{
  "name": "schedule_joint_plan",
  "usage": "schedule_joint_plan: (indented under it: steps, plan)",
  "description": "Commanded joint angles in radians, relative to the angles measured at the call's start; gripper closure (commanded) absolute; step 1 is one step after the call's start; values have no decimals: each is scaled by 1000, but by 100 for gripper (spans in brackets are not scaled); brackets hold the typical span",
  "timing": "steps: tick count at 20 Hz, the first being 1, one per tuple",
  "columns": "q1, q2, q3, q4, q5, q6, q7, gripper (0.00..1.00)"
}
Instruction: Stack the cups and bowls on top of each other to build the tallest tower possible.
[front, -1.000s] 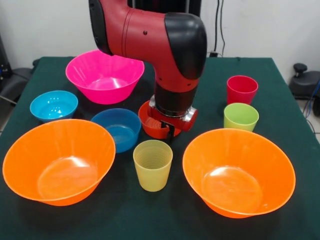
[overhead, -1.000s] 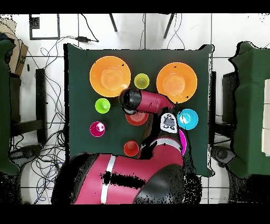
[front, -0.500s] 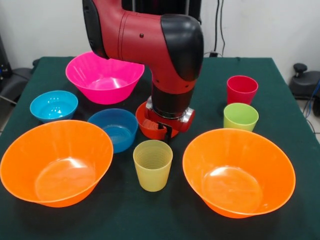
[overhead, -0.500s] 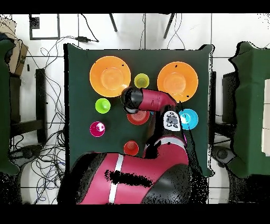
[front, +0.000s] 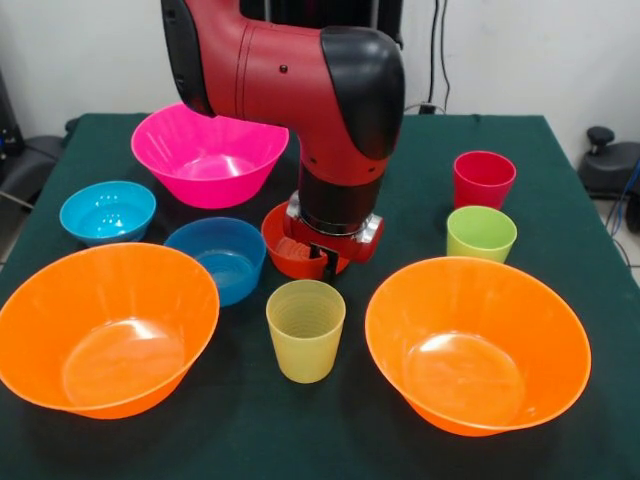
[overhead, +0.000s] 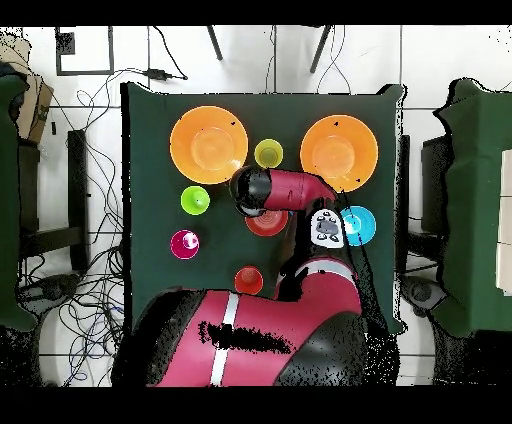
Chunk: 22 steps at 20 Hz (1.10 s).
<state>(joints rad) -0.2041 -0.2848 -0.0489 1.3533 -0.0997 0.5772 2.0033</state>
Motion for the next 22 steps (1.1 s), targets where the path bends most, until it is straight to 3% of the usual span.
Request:
schedule_joint_plan:
  steps: [1, 8, 22]
  plan:
    - [-100, 147, 23, -57, -200, -279, -92, 100]
    - [-127, 107, 28, -49, -236, -205, -130, 100]
    - [-133, 99, 30, -40, -293, -207, -76, 100]
